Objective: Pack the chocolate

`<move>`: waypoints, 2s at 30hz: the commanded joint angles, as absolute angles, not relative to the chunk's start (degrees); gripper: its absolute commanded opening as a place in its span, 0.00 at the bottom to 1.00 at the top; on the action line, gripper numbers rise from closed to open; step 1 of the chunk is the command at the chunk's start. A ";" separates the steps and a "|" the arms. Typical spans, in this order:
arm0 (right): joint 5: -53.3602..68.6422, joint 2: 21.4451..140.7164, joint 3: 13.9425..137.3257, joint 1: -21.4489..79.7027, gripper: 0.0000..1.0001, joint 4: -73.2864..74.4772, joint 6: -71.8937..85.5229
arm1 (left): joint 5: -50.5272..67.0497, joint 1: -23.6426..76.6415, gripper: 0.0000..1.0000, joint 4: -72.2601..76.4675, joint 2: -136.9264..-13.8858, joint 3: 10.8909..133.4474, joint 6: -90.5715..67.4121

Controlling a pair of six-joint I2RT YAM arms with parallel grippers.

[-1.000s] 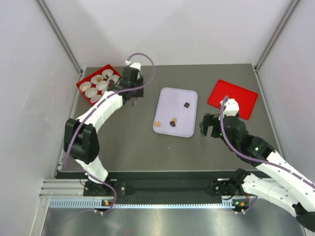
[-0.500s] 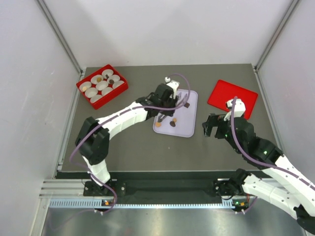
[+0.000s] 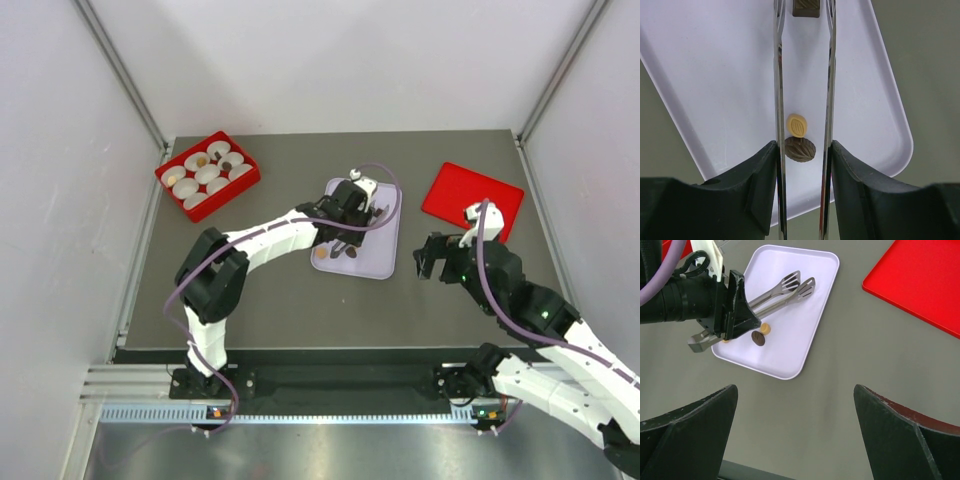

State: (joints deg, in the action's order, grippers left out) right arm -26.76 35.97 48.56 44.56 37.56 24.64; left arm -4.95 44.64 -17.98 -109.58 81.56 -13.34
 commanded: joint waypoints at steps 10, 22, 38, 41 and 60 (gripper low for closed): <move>-27.69 34.54 49.83 44.65 1.00 37.79 24.70 | -5.80 45.53 0.45 -14.68 -109.95 83.67 -13.27; -27.33 34.54 50.01 44.65 1.00 37.71 25.31 | -10.02 45.44 0.36 -18.98 -106.09 84.72 -13.80; -26.46 34.54 49.83 44.65 1.00 37.53 25.75 | -14.50 31.83 0.33 -22.68 -97.57 84.20 -15.64; -26.11 34.63 49.40 44.65 1.00 37.18 25.75 | -15.73 27.17 0.33 -22.68 -95.28 83.06 -16.35; -25.31 37.70 48.87 44.65 1.00 34.89 25.05 | -20.04 6.69 0.33 -19.16 -92.46 77.17 -18.28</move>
State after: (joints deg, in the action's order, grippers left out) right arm -25.61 37.32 48.42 44.56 37.28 25.26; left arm -18.39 8.47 -22.68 -93.51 77.65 -17.30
